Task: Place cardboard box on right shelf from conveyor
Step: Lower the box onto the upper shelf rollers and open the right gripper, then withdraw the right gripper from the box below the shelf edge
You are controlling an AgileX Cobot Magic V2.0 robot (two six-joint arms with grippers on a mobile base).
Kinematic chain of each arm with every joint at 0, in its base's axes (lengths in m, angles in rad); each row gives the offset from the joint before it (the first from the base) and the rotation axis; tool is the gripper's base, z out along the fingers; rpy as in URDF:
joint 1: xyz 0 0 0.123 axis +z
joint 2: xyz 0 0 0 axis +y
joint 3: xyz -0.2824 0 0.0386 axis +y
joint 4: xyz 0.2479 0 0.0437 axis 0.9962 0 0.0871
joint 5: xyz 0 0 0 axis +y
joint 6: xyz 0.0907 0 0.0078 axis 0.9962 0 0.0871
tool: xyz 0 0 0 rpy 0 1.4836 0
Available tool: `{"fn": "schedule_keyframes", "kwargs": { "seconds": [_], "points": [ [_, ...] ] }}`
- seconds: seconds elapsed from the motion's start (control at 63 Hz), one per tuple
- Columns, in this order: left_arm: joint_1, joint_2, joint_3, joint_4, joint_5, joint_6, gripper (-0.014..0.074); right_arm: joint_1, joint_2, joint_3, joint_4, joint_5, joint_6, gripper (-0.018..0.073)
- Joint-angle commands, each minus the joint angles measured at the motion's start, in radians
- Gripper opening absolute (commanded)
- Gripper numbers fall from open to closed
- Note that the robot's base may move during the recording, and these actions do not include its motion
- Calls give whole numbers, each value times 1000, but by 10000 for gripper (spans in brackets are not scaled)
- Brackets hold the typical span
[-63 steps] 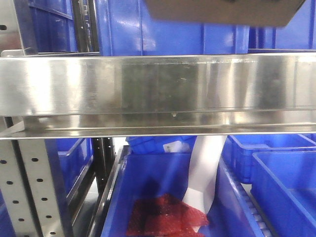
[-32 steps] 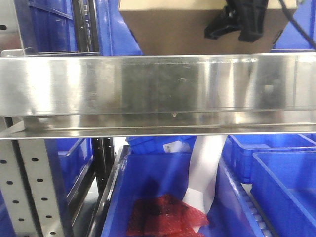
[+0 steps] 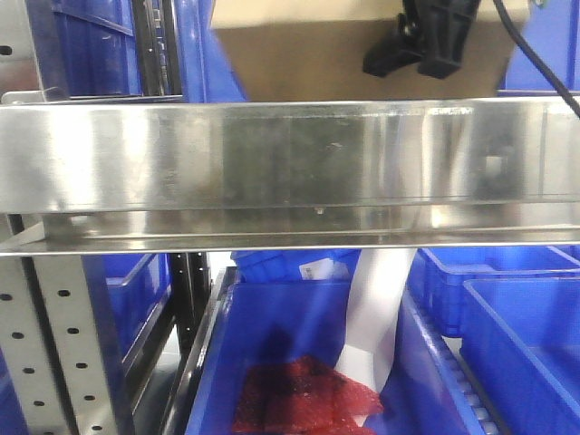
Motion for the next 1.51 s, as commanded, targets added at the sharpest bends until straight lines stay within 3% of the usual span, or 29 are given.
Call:
{"fn": "schedule_keyframes", "kwargs": {
  "seconds": [0.0,0.27,0.428,1.015,1.158,1.269,1.364,1.491],
  "points": [
    [-3,-12,-3,-7,-91,-5,-119,-1,-36,-40,-5,-85,9,604],
    [-3,-12,-3,-7,-91,-5,-119,0,-45,-40,-1,-84,9,604],
    [-3,-12,-3,-7,-91,-5,-119,9,-79,-40,55,-48,9,604],
    [-3,-12,-3,-7,-91,-5,-119,70,-247,-40,535,150,32,604],
    [-3,-12,-3,-7,-91,-5,-119,69,-318,-40,557,150,215,596],
    [-3,-12,-3,-7,-91,-5,-119,69,-361,-38,529,151,422,512],
    [-3,-12,-3,-7,-91,-5,-119,69,-395,-37,468,160,602,362],
    [-3,-12,-3,-7,-91,-5,-119,69,-437,-10,348,164,811,85]
  ]
}}
